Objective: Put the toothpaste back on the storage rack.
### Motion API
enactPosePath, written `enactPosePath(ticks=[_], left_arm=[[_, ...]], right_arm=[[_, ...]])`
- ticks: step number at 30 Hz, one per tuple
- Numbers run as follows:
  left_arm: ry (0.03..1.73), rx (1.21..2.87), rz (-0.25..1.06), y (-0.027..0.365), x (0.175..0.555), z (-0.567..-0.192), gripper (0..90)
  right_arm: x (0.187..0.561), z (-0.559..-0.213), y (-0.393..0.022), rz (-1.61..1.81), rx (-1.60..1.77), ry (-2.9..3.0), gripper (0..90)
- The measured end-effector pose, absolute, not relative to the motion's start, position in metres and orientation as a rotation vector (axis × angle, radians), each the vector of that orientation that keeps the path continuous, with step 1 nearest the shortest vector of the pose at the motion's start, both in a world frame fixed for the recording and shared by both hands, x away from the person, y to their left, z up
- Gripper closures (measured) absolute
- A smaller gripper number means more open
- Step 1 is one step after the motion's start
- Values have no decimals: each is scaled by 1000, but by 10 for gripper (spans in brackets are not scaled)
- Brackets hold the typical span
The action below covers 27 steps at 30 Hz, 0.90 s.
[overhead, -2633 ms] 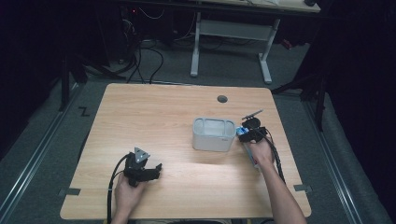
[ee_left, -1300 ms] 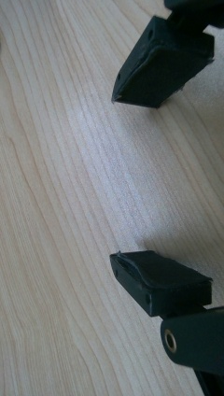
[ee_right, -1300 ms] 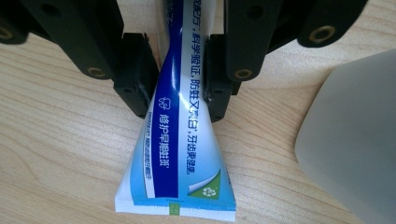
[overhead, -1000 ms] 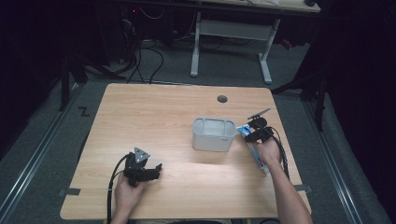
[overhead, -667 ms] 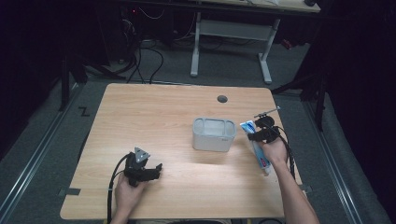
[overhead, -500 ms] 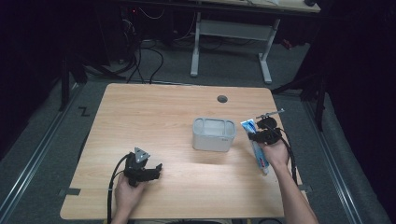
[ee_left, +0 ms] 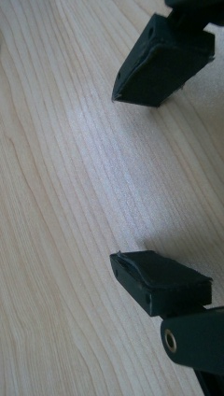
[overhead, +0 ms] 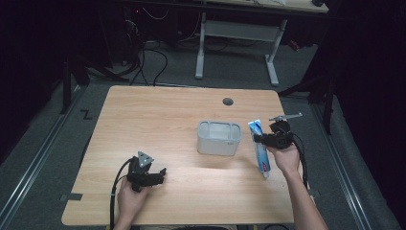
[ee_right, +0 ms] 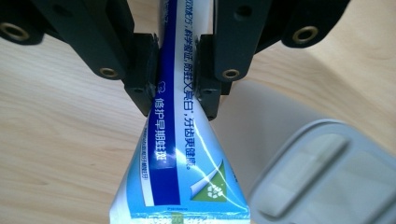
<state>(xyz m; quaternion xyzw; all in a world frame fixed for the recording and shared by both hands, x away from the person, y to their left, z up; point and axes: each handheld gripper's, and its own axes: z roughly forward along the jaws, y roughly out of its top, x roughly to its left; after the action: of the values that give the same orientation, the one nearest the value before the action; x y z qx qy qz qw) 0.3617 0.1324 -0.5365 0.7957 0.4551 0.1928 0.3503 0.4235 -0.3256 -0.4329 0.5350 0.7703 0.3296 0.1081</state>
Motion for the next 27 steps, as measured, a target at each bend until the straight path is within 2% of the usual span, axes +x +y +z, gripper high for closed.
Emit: enactPosePath(ticks=[18,27], left_arm=[[1176,2062,497,133,362,-536,188],[1174,2063,496,133,361,-536,188]], right_arm=[[408,-413,-327,1122,1475,2269,747],[399,-385,-320,1121,1371,2266,746]])
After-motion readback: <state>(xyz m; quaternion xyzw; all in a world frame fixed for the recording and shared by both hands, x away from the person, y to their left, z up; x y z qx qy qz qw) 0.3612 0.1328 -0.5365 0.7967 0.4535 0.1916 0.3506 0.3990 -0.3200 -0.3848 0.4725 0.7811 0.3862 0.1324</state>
